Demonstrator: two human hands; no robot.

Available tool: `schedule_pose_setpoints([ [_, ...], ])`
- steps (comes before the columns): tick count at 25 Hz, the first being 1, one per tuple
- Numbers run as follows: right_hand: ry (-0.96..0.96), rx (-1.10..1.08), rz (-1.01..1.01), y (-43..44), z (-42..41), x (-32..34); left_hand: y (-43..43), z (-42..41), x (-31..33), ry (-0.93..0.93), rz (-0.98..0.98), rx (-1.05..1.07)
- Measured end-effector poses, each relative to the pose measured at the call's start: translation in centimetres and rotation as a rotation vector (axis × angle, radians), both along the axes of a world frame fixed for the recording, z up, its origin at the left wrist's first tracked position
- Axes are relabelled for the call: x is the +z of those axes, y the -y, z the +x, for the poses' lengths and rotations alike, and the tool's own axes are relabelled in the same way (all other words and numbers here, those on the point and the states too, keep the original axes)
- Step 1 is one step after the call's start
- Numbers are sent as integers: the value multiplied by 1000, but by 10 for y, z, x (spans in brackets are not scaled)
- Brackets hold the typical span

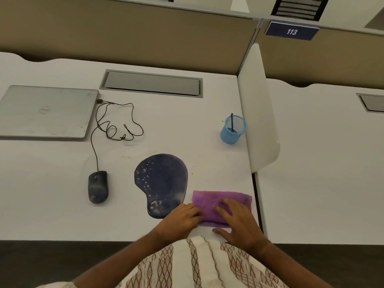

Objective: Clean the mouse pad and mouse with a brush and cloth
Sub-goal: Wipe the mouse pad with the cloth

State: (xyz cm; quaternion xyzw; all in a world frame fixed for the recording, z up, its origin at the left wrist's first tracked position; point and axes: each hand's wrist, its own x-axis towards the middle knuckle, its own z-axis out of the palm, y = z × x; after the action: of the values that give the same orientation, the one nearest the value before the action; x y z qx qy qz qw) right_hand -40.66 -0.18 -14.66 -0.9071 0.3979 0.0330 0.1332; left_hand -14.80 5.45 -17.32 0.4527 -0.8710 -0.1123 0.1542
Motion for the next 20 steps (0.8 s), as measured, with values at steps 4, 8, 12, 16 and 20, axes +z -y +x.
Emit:
schedule_pose_setpoints([
  [4,-91,-5,122,2,3,-7,-33,26,7,-177,48,322],
  [8,-57,29,67,12,7,-11,-79,59,12,-470,198,980],
  [12,-95,109,43,24,7,-22,-97,71,8,-676,355,1340],
  [16,-80,140,12,34,12,-19,-93,70,2,-686,423,1328],
  [20,50,97,68,54,26,-5,-86,71,-1,-687,448,1347],
])
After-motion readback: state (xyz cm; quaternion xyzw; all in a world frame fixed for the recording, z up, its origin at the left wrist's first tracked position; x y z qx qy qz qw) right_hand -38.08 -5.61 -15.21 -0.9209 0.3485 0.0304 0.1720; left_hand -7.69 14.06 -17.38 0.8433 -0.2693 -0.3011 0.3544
